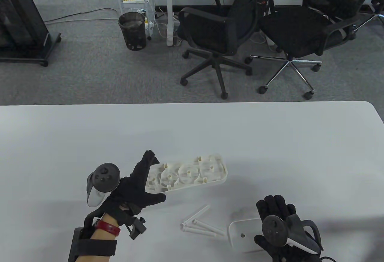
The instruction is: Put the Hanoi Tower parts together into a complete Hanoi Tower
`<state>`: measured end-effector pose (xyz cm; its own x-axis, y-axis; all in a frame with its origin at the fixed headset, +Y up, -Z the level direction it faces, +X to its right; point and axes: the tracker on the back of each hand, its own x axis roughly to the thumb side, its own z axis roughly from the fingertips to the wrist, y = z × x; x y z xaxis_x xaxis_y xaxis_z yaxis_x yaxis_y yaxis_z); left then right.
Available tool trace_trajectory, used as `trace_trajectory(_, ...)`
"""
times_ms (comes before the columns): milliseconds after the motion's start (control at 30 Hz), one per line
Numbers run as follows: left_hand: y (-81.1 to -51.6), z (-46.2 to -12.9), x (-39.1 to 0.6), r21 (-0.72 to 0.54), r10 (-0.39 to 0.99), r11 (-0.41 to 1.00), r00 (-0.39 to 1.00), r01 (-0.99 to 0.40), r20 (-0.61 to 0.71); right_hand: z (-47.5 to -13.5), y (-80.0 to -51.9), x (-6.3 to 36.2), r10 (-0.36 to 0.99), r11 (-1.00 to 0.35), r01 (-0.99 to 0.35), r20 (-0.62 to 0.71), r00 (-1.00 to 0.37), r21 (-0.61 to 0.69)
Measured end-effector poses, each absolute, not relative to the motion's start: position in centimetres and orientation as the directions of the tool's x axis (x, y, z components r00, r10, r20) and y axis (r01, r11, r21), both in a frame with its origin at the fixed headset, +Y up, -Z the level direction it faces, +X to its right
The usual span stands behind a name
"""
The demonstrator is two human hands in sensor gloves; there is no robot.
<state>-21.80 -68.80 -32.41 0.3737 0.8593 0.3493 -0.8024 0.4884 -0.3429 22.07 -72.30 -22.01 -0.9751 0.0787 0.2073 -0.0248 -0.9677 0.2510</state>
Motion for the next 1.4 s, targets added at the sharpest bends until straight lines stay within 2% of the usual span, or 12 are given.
trace_trajectory(267,-70.0,-31.4,-22.0,-0.364,0.880,0.448,0.333,-0.817,0.338,-22.1,-72.3,22.5,0.080,-0.968,-0.032,0.188,-0.979,0.247)
trace_trajectory(567,-70.1,-31.2,-21.9,-0.390,0.908,0.374,0.247,-0.841,0.339,-22.6,-72.2,22.7,0.072,-0.968,-0.026,0.176,-0.982,0.251)
trace_trajectory(833,-70.1,-30.8,-22.1,-0.406,0.928,0.293,0.157,-0.865,0.337,-24.0,-68.8,23.0,0.062,-0.974,-0.013,0.208,-0.976,0.226)
trace_trajectory(1000,-70.2,-30.6,-22.1,-0.411,0.935,0.264,0.126,-0.873,0.332,-24.9,-65.9,23.0,0.004,-0.969,0.065,0.282,-0.959,0.236)
trace_trajectory(1100,-70.0,-30.5,-22.1,-0.411,0.932,0.265,0.122,-0.872,0.341,-25.4,-65.4,22.8,-0.042,-0.961,0.132,0.343,-0.938,0.244)
trace_trajectory(1200,-69.8,-30.3,-22.1,-0.408,0.931,0.259,0.114,-0.876,0.347,-25.5,-65.9,22.5,-0.104,-0.942,0.218,0.397,-0.912,0.255)
trace_trajectory(1400,-69.6,-30.2,-22.2,-0.401,0.930,0.255,0.109,-0.880,0.351,-25.2,-68.9,22.4,-0.200,-0.886,0.366,0.477,-0.856,0.284)
